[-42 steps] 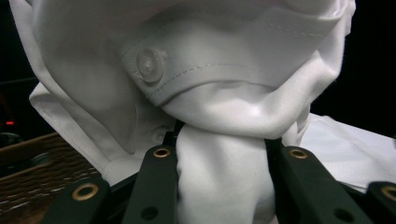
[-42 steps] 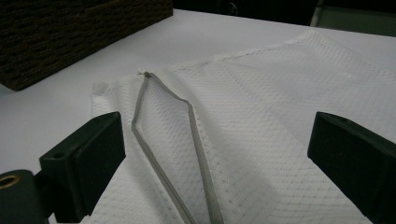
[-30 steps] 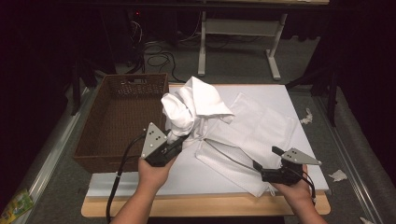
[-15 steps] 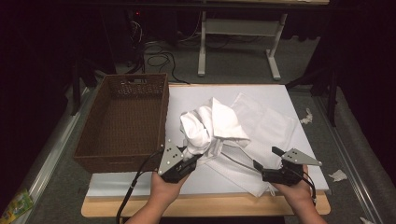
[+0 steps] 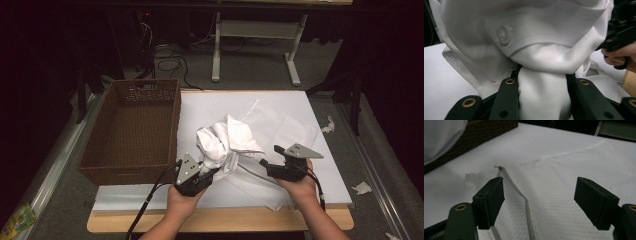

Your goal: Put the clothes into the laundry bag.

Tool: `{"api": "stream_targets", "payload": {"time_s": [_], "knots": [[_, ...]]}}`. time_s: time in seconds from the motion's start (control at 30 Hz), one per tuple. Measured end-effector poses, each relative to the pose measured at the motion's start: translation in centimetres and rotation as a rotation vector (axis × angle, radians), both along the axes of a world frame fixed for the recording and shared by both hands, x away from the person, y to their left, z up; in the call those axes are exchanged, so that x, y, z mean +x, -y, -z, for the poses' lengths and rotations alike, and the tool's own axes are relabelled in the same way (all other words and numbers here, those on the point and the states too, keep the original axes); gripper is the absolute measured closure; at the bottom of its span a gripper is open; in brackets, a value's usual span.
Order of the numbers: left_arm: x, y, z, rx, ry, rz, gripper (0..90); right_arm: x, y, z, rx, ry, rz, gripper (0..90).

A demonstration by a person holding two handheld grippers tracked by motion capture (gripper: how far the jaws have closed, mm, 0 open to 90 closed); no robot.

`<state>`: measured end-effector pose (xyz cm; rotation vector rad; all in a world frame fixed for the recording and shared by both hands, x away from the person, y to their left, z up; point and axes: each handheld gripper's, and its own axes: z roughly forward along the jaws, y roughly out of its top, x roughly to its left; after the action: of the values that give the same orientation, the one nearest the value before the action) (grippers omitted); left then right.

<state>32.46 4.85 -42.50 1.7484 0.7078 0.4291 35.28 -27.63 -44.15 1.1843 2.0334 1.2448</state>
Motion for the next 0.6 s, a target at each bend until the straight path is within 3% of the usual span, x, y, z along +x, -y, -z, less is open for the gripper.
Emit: {"api": "stream_targets", "payload": {"time_s": [0.1, 0.13, 0.23, 0.4, 0.5, 0.6], "knots": [[0.3, -0.3, 0.4, 0.006, -0.026, -0.011, 69.3, 0.1, -0.6, 0.7, -0.047, -0.045, -0.006, 38.6], [0.3, -0.3, 0.5, 0.006, -0.029, -0.015, 69.3, -0.2, -0.5, 1.0, -0.064, -0.046, -0.021, 47.0], [0.4, -0.5, 0.6, 0.002, -0.035, -0.023, 69.3, -0.8, -0.3, 1.3, -0.106, -0.049, -0.047, 58.3], [0.1, -0.3, 0.5, 0.007, -0.029, -0.011, 69.3, -0.4, -0.3, 2.1, -0.172, -0.076, -0.05, 67.2], [-0.1, -0.1, 0.5, 0.012, -0.024, 0.002, 69.2, 0.0, -0.4, 2.6, -0.195, -0.106, -0.056, 74.4], [-0.1, 0.2, 0.6, 0.015, -0.032, 0.018, 69.3, 0.2, -0.3, 2.6, -0.196, -0.101, -0.055, 88.4]]}}
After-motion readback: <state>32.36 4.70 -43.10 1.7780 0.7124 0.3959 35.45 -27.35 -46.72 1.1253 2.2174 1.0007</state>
